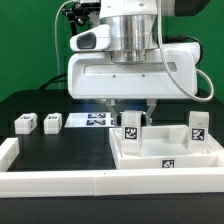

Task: Assemble square table

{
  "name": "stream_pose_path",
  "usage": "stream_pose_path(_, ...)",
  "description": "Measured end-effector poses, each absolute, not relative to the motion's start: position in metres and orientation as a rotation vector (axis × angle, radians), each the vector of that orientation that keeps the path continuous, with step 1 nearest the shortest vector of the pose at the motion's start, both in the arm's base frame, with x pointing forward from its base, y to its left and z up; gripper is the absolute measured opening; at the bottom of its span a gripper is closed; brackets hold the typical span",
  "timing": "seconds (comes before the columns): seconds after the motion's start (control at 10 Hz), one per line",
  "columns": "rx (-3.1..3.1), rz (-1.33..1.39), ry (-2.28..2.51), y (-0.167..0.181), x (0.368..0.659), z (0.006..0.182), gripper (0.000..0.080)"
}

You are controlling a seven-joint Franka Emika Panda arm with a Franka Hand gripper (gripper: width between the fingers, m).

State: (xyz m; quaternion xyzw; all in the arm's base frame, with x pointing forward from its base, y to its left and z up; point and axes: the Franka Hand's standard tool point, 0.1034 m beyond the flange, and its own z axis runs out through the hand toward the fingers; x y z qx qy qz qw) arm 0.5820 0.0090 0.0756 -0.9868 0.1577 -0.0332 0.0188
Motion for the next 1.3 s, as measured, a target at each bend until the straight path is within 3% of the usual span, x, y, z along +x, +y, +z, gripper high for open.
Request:
stream_pose_path(0.7, -2.685, -0.072, 1.515, 0.013, 0.5814, 0.0746, 0.0293)
stream_pose_path(1.3, -2.232, -0.068, 2.066, 0.0123, 0.5821, 0.0736, 0.0293)
